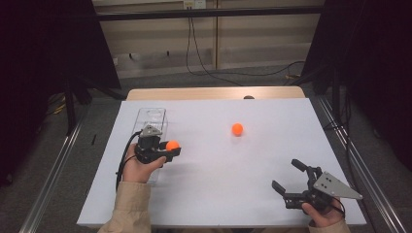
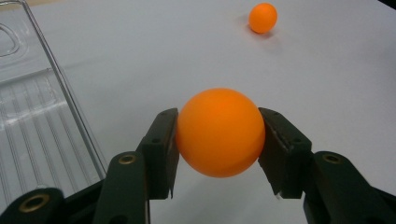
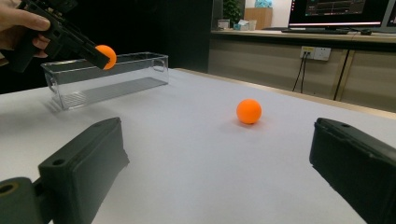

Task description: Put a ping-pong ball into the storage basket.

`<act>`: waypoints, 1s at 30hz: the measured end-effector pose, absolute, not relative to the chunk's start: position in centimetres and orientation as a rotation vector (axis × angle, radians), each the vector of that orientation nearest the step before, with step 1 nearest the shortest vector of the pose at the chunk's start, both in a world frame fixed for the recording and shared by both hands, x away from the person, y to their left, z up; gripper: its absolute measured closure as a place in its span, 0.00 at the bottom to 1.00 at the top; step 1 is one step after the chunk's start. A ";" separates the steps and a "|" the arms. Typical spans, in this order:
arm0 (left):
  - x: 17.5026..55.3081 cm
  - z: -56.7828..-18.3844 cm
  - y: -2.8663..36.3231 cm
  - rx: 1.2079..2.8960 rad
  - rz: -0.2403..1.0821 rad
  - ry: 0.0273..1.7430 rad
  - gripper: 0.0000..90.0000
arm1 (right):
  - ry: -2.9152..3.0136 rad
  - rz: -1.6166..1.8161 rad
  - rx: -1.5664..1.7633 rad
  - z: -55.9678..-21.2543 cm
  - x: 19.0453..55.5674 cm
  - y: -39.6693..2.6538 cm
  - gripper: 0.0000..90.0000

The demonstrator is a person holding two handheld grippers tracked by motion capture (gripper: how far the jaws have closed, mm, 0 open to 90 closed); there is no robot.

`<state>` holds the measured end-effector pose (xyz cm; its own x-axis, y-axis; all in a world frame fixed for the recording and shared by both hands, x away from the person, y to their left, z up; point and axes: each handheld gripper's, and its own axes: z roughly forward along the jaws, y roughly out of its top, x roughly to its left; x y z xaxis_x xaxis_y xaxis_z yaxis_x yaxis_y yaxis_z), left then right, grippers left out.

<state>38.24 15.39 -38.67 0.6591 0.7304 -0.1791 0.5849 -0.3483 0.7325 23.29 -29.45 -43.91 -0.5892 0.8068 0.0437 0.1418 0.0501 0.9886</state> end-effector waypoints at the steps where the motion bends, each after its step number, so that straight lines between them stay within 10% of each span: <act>1: 38.2 -38.7 15.4 2.055 0.228 1.021 0.56 | 1.789 1.583 0.951 -43.9 23.3 -29.5 0.03; 30: 38.2 -37.7 17.5 2.028 0.268 1.044 0.56 | 1.792 1.586 0.949 -43.9 23.3 -29.4 0.03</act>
